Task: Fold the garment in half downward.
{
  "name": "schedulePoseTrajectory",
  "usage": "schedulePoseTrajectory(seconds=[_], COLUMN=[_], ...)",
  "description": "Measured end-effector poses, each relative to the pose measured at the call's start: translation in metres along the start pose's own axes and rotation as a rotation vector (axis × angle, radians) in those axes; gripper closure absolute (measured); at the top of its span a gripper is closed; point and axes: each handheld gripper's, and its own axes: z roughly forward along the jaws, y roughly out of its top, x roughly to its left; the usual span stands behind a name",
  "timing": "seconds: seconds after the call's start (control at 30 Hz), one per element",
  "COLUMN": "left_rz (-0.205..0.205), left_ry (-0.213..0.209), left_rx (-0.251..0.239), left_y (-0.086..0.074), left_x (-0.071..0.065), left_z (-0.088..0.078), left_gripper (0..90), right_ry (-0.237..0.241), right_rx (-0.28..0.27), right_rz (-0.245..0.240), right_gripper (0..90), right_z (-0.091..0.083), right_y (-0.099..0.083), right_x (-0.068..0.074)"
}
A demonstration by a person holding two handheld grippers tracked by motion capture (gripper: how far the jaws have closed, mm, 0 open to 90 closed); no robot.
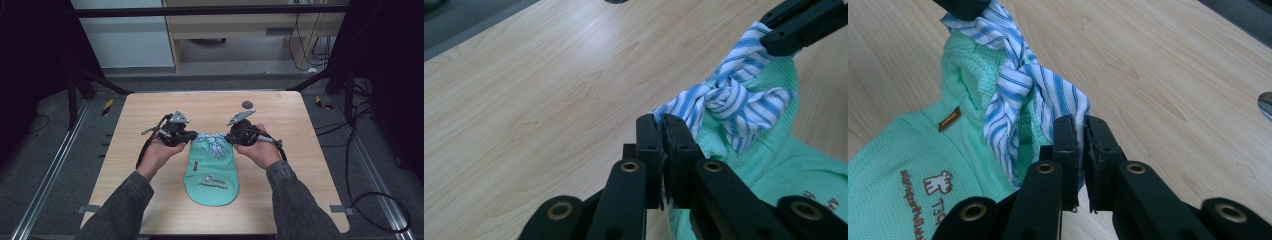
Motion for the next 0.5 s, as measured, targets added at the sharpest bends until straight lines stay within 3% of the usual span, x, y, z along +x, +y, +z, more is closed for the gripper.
schedulePoseTrajectory(seconds=[0.5], left_rz=[-0.003], left_ry=[0.03], left_rx=[-0.023], left_y=[0.009], left_x=[0.006], left_z=[-0.005], left_gripper=[87.2], right_ry=[-0.029], right_rx=[-0.015], right_rz=[-0.008], right_gripper=[84.8], right_z=[-0.003], right_y=[0.015], right_x=[-0.005])
